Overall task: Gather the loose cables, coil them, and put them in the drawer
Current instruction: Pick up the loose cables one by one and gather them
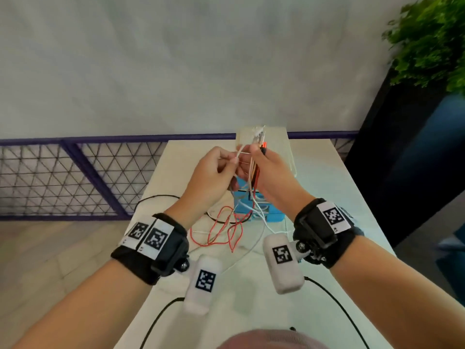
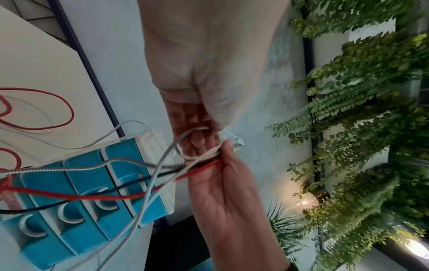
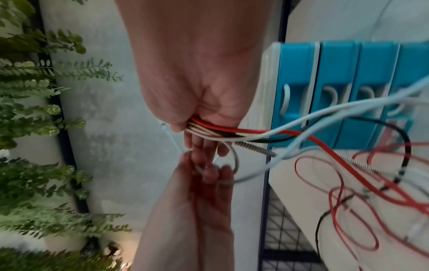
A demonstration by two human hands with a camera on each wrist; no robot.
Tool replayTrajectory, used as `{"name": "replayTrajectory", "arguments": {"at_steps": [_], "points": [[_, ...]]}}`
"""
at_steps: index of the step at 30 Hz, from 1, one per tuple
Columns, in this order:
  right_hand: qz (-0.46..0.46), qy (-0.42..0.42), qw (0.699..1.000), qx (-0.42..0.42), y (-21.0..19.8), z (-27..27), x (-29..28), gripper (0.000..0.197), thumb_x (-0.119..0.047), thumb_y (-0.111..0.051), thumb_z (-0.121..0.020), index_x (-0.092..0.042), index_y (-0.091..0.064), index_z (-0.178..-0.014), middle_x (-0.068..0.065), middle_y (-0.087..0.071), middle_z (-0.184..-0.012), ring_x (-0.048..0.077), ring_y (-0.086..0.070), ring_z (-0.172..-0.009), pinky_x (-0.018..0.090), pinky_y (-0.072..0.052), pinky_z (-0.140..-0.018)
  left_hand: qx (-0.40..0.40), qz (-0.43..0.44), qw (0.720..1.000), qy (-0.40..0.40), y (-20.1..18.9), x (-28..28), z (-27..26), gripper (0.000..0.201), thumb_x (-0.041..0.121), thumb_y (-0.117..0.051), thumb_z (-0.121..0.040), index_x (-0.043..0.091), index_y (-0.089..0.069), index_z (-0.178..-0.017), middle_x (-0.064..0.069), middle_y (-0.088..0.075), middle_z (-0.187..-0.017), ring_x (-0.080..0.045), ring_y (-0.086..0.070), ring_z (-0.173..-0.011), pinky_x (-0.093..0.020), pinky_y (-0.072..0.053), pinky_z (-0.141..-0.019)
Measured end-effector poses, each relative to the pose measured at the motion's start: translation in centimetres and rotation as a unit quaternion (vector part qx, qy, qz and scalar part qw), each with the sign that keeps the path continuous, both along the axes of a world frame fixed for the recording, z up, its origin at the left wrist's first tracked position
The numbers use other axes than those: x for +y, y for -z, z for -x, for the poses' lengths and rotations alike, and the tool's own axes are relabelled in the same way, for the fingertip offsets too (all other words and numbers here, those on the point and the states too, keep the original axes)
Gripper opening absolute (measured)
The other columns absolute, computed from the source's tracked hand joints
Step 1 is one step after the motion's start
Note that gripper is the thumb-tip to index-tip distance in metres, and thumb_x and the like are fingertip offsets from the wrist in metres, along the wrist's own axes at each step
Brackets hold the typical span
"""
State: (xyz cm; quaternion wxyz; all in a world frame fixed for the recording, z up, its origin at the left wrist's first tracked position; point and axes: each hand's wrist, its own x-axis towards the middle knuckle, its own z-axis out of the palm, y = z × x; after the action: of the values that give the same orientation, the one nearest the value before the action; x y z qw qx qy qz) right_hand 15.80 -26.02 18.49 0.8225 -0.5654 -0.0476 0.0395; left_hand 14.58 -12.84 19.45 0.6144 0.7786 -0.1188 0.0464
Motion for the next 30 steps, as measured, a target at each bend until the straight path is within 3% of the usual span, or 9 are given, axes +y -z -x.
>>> {"name": "replayTrajectory", "arguments": {"at_steps": [4, 8, 12, 17, 20, 23, 27, 29, 30], "points": [[0.004, 0.008, 1.000, -0.015, -0.4, 0.1, 2.6, 0.034, -0.027, -0.038, -0.104, 0.000, -0.058, -0.104, 0.013, -0.065, -0.069, 0.030, -0.055, -0.051, 0.033, -0.049, -0.044, 0.028, 0.012, 1.000, -0.007, -0.5, 0.5, 0.0, 0.015, 0.019, -0.052, -0.097, 0.009, -0.052, -0.085, -0.008, -0.063, -0.063, -0.020, -0.055, -0.043, -0.030, -0.052, -0.046], [-0.030, 0.057, 0.997, -0.048, -2.1, -0.6, 2.6, 0.026, -0.021, -0.033, -0.105, -0.006, -0.048, -0.089, 0.008, -0.072, -0.078, 0.023, -0.073, -0.075, 0.036, -0.060, -0.074, 0.132, 0.001, 0.983, 0.124, 0.2, 2.3, 0.3, 0.037, 0.033, -0.044, -0.099, 0.012, -0.046, -0.068, 0.003, -0.038, -0.044, -0.014, -0.035, -0.038, -0.023, -0.040, -0.040], [-0.048, 0.174, 0.982, -0.049, -4.5, -2.1, -0.3, 0.030, -0.020, -0.033, -0.104, -0.017, -0.041, -0.076, -0.008, -0.039, -0.048, 0.010, -0.036, -0.037, 0.022, -0.036, -0.041, 0.168, -0.199, 0.944, 0.201, 5.1, 6.6, 0.6, 0.047, 0.052, -0.042, -0.095, 0.015, -0.044, -0.065, 0.008, -0.038, -0.049, -0.008, -0.034, -0.041, -0.019, -0.035, -0.046], [-0.045, 0.247, 0.966, -0.066, -5.3, -3.1, -3.3, 0.029, -0.019, -0.034, -0.102, -0.017, -0.040, -0.074, -0.011, -0.032, -0.045, 0.007, -0.023, -0.036, 0.017, -0.020, -0.037, 0.143, -0.452, 0.868, 0.150, 9.6, 12.6, -1.0, 0.045, 0.050, -0.045, -0.095, 0.019, -0.053, -0.063, 0.008, -0.048, -0.057, 0.000, -0.042, -0.046, -0.013, -0.032, -0.053], [-0.015, 0.269, 0.961, -0.071, -5.3, -3.0, -4.0, 0.029, -0.020, -0.034, -0.103, -0.017, -0.041, -0.075, -0.012, -0.034, -0.045, 0.006, -0.025, -0.035, 0.016, -0.020, -0.036, 0.156, -0.524, 0.830, 0.112, 9.7, 16.6, -2.5, 0.043, 0.047, -0.046, -0.095, 0.019, -0.057, -0.064, 0.004, -0.055, -0.060, -0.010, -0.048, -0.052, -0.022, -0.039, -0.059], [0.022, 0.268, 0.961, -0.066, -4.7, -3.2, -4.2, 0.029, -0.022, -0.033, -0.104, -0.017, -0.040, -0.076, -0.013, -0.034, -0.043, 0.006, -0.025, -0.033, 0.014, -0.020, -0.036, 0.202, -0.520, 0.829, 0.038, 8.2, 18.8, -3.7, 0.041, 0.042, -0.045, -0.096, 0.013, -0.059, -0.070, 0.001, -0.058, -0.057, -0.014, -0.053, -0.053, -0.025, -0.042, -0.059], [0.072, 0.215, 0.973, -0.038, -3.5, -2.9, -2.8, 0.028, -0.022, -0.034, -0.104, -0.016, -0.042, -0.078, -0.010, -0.034, -0.047, 0.006, -0.027, -0.033, 0.015, -0.021, -0.035, 0.095, -0.521, 0.848, -0.028, 4.0, 16.9, -5.4, 0.027, 0.033, -0.049, -0.096, 0.013, -0.061, -0.081, 0.000, -0.060, -0.075, -0.014, -0.054, -0.064, -0.023, -0.039, -0.057], [0.090, 0.172, 0.981, -0.028, -3.0, -2.5, -1.6, 0.027, -0.023, -0.035, -0.104, -0.016, -0.043, -0.079, -0.008, -0.034, -0.050, 0.006, -0.028, -0.035, 0.017, -0.022, -0.036, 0.092, -0.518, 0.850, -0.002, 2.3, 14.6, -5.5, 0.014, 0.028, -0.060, -0.090, 0.018, -0.061, -0.100, 0.002, -0.063, -0.095, -0.014, -0.057, -0.081, -0.023, -0.042, -0.065], [0.093, 0.149, 0.984, -0.025, -2.8, -2.2, -1.0, 0.027, -0.024, -0.035, -0.104, -0.016, -0.043, -0.079, -0.007, -0.034, -0.052, 0.006, -0.028, -0.036, 0.018, -0.022, -0.037, 0.110, -0.518, 0.848, 0.031, 1.8, 13.3, -5.2, 0.032, 0.028, -0.064, -0.087, 0.023, -0.055, -0.117, 0.002, -0.060, -0.109, -0.015, -0.058, -0.093, -0.025, -0.045, -0.076]]}}
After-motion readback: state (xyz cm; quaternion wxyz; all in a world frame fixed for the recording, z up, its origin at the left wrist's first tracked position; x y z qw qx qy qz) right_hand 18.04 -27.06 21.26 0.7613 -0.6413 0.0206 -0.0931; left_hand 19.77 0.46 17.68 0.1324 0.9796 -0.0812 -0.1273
